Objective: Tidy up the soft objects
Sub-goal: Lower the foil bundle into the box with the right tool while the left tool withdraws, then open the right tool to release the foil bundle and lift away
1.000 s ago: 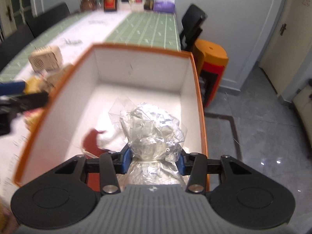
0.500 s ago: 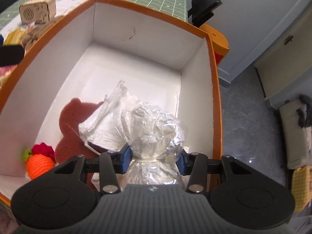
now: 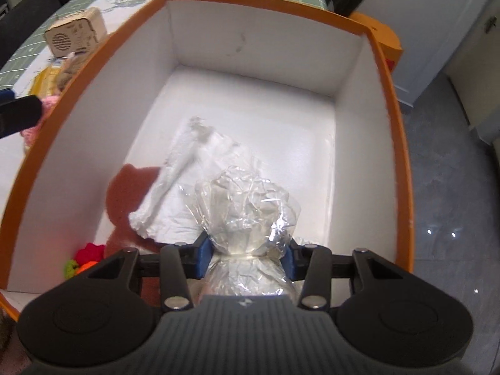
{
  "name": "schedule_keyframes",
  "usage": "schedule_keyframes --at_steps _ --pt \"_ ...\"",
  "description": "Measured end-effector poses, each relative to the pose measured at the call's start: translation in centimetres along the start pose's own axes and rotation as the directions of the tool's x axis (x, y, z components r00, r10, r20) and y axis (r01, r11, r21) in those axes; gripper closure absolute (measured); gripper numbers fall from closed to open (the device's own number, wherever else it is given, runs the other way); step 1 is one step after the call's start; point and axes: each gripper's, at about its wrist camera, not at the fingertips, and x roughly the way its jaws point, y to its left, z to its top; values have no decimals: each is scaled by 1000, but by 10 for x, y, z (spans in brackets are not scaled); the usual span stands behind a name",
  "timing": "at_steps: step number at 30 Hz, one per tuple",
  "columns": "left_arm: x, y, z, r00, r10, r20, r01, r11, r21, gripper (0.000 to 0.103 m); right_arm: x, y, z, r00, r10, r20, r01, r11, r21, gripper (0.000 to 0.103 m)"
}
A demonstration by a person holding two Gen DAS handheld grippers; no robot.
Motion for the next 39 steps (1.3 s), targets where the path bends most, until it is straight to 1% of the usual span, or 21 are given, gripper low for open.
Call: schedule_keyframes --at_steps 1,2,6,8,9,10,12,14,15,16,17,18,19,20,21,22,24,29,31,34,39 --pt "0 0 0 1000 0 0 0 1000 0 19 0 1 0 999 -44 -2 44 999 -10 60" --pt "-1 1 0 1000 0 1 0 1000 -1 19 -1 3 -1 998 -66 -1 66 998 -25 59" --pt "0 2 0 1000 3 -1 -3 1000 -1 19 -9 13 -3 995 -96 6 96 993 -70 53" --pt "0 3 -1 1000 5 -4 -5 1000 -1 19 -16 19 -3 994 -103 27 105 991 -86 42" --pt "-1 3 -1 1000 5 -3 -5 1000 -1 19 -21 20 -4 993 -114 43 117 989 -89 28" --pt "-1 4 -1 1000 5 -1 -5 1000 -2 19 -27 21 -5 990 -126 68 132 987 -94 23" --pt "-3 4 -2 1000 2 5 -2 1000 0 19 -38 18 -6 984 -140 109 151 983 -104 22" --pt "-4 4 -2 1000 -2 8 2 1000 1 19 -50 9 -8 983 -121 137 134 987 -87 23" --pt "-4 4 -2 1000 -4 10 4 1000 0 19 -56 6 -9 983 -101 154 113 991 -76 29" --pt "-4 4 -2 1000 -5 11 5 1000 0 19 -60 0 -8 983 -76 166 87 994 -60 40" --pt "-5 4 -2 1000 -5 12 5 1000 -1 19 -66 -4 -9 984 -49 170 58 997 -45 47" --pt "-5 3 -2 1000 -4 13 4 1000 -2 19 -69 -8 -9 986 -21 167 27 999 -38 63" --pt "-5 3 -2 1000 -5 15 5 1000 -2 19 -74 -12 -11 987 3 163 3 999 -38 72" --pt "-5 4 -2 1000 -5 15 5 1000 -3 19 -74 -12 -12 987 5 159 1 999 -42 75" --pt "-5 4 -2 1000 -5 14 5 1000 -2 19 -72 -13 -12 988 -6 155 13 999 -47 82" --pt "-5 4 -3 1000 -4 13 4 1000 -2 19 -69 -13 -11 989 -20 148 28 998 -50 91" --pt "-4 3 -5 1000 -1 7 1 1000 6 19 -57 -15 -9 993 -18 113 24 998 -54 98" --pt "-2 4 -7 1000 -1 2 1 1000 18 19 -26 -11 -4 999 23 29 -21 996 -90 99" --pt "-1 5 -6 1000 2 -1 -2 1000 16 19 -20 -6 -4 1000 -6 25 9 993 -114 99" --pt "3 8 -6 1000 8 -10 -7 1000 7 19 -15 -4 0 1000 -2 13 4 993 -116 99" --pt "4 14 -7 1000 8 -14 -9 1000 -4 19 -7 5 2 999 -45 -10 43 984 -171 99"
